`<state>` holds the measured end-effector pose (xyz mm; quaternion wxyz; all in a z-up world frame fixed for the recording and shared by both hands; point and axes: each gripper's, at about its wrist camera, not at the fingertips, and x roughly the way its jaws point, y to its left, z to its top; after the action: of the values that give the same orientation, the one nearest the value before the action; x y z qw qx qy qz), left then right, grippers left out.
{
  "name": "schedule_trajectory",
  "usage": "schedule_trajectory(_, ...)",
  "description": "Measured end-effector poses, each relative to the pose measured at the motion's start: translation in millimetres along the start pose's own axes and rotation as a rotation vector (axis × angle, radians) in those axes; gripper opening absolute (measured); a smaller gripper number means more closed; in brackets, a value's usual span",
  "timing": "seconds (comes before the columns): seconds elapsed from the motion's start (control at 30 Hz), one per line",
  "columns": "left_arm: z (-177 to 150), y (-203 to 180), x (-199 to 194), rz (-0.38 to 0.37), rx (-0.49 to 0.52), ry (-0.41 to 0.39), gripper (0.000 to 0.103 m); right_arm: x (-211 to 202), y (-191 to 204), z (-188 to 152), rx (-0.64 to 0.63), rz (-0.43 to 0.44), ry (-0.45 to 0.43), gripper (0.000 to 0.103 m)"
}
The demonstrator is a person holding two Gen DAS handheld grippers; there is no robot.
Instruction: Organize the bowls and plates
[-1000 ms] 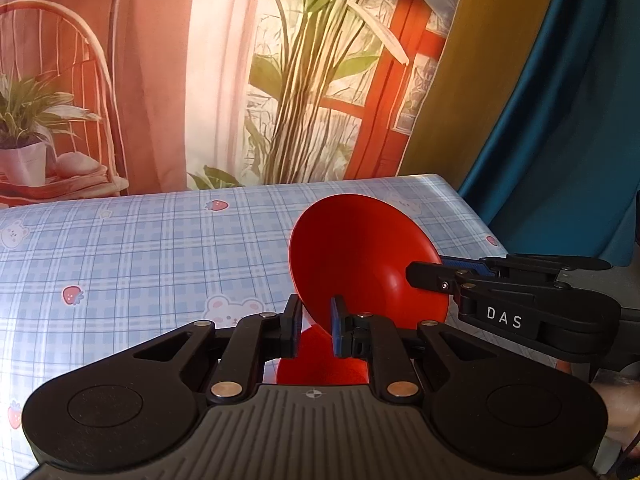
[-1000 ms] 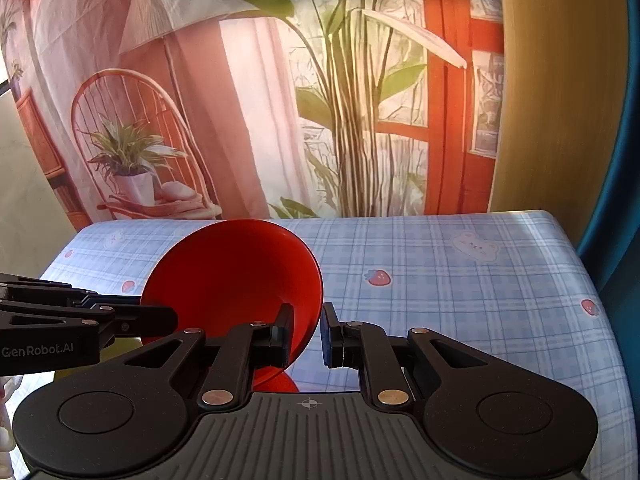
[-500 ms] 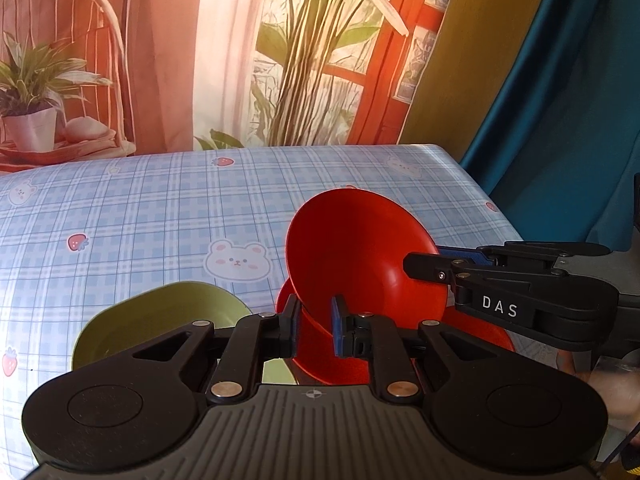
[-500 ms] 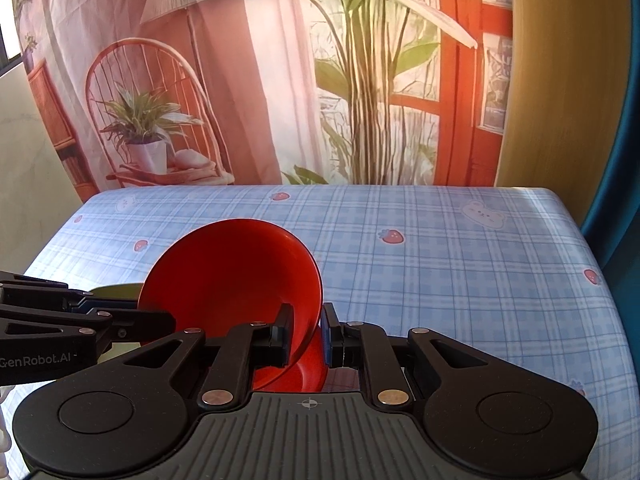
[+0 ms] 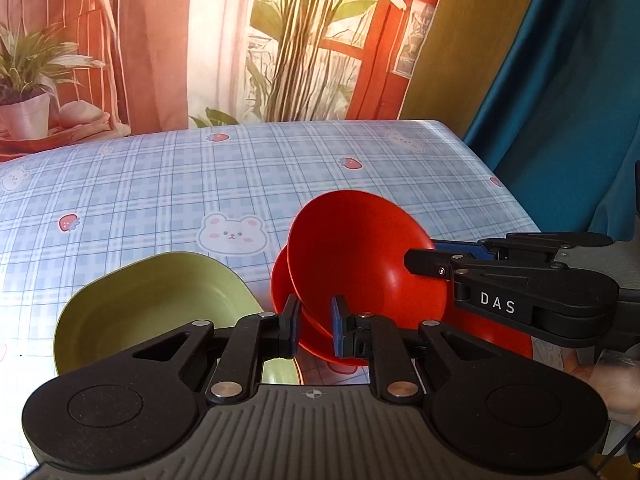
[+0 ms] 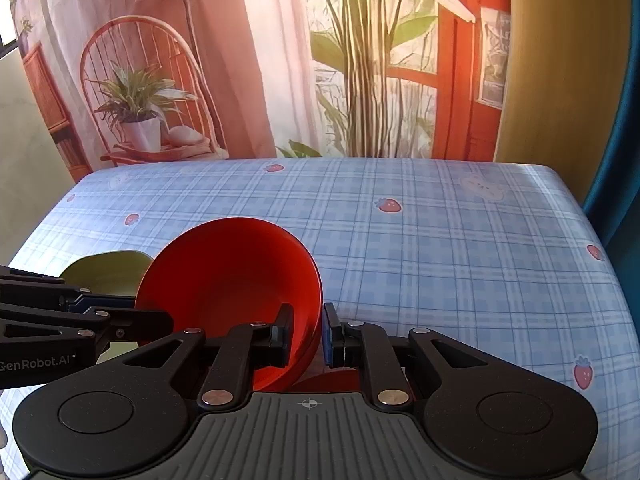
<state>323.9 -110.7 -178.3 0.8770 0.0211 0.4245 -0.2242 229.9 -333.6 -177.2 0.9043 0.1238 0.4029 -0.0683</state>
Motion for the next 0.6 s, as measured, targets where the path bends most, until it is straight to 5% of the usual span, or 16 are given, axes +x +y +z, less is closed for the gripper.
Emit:
schedule_trajectory(0.1,-0.2,0.9,-1.0,0.023,0.002,-0.001,0.025,0.2,-1.5,-0.2,-0.007,-0.016,-0.002,0.021)
schedule_trajectory(0.6,-5.8,-18.9,-26.9,0.041,0.007,-0.07,0.025,-24.6,-22.5,-7.8,-0.016,-0.069,-0.021,0.021)
